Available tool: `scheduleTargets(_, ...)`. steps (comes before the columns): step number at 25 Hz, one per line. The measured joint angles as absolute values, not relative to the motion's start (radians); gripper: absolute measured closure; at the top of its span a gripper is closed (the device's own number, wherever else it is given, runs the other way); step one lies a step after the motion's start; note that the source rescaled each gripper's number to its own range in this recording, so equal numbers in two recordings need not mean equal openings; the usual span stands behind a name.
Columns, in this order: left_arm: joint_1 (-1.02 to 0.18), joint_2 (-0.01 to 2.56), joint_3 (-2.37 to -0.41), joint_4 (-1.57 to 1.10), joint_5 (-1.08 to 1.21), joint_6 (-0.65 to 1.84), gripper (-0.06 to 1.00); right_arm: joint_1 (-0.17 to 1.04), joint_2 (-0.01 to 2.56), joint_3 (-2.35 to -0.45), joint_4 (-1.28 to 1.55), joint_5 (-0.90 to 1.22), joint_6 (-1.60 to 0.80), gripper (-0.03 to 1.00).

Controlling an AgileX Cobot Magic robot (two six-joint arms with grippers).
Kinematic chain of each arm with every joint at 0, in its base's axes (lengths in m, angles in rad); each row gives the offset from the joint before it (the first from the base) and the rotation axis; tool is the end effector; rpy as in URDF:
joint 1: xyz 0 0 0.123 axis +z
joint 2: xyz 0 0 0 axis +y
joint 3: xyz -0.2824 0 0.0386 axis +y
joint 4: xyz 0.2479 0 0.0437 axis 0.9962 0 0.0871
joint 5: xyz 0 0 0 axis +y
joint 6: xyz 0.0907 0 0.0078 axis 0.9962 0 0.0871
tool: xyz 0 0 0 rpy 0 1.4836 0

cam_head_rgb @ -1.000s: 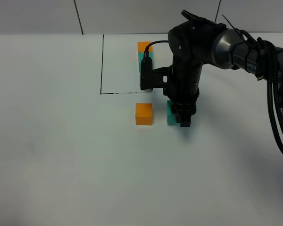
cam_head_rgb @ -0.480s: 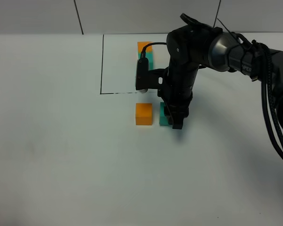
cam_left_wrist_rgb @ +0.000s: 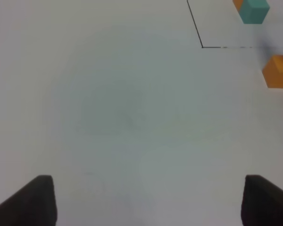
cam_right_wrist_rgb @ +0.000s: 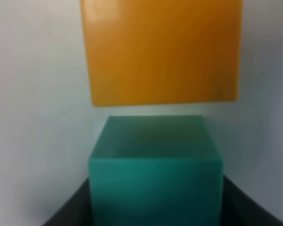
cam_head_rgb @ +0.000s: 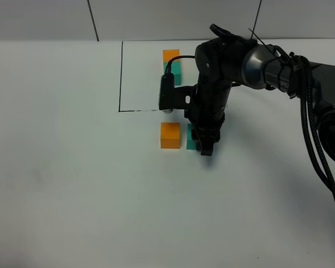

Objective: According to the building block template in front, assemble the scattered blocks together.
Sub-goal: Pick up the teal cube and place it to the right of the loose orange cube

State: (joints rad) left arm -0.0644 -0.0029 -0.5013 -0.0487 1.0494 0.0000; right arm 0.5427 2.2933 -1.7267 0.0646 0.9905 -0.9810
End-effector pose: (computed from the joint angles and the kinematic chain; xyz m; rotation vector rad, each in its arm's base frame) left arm -0.0053 -0.0035 0.2785 0.0674 2.0281 -0.0988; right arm 0.3892 0.2405 0.1227 -2.0558 2.2268 0.0493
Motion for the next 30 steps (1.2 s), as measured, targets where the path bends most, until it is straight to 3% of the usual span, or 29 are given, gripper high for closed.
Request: scheduleTargets(30,-0.064,-0.003,-0.501,-0.049,1.049,0.0,0.16,0.548,2.293,-1.727,0.076,0.966,-0.998,0.95)
